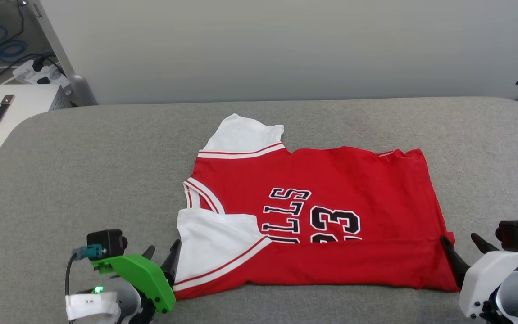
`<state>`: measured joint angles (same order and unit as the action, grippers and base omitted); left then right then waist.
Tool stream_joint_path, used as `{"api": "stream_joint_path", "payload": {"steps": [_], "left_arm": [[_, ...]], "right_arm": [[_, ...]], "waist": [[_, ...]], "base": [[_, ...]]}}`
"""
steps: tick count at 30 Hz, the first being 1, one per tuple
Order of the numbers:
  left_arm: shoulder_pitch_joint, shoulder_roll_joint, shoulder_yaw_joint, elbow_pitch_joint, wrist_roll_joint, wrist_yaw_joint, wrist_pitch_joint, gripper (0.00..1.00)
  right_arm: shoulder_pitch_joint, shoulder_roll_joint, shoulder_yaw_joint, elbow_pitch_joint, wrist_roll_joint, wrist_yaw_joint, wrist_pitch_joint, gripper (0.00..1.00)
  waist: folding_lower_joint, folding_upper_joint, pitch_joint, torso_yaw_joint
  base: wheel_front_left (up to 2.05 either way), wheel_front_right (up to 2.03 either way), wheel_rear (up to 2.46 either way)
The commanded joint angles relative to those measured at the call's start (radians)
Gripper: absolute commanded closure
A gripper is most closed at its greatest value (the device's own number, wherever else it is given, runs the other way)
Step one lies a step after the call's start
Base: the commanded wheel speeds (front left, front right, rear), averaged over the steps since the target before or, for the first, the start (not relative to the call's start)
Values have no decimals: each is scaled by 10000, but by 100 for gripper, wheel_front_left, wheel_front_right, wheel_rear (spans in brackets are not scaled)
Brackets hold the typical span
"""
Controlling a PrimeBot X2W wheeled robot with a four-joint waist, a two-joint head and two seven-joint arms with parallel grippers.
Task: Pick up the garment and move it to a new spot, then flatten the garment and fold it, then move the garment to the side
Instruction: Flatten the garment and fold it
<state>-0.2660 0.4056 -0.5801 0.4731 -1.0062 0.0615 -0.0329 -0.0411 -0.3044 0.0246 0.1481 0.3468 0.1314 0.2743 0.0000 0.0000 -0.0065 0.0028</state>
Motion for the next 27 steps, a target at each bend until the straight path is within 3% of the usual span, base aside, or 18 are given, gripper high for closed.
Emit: {"api": "stream_joint_path", "payload": {"steps": [1,11,27], "left_arm": [[388,67,51,-303,-148,258,16,0],[1599,559,-332,-2050,7,1722,918,0],[997,824,-992,-2226,939,2665,1656,0]], "right_arm": [[258,44,-66,-270,-123,-7,169,0],[1321,613,-553,-2019,-502,-7,1783,0],[1304,1017,-784,-2545,-810,-7,2314,0]], "waist": [[0,0,-226,36],[0,0,-40,22],[0,0,904,-448]], "base": [[0,0,0],[0,0,0],[0,0,0]]}}
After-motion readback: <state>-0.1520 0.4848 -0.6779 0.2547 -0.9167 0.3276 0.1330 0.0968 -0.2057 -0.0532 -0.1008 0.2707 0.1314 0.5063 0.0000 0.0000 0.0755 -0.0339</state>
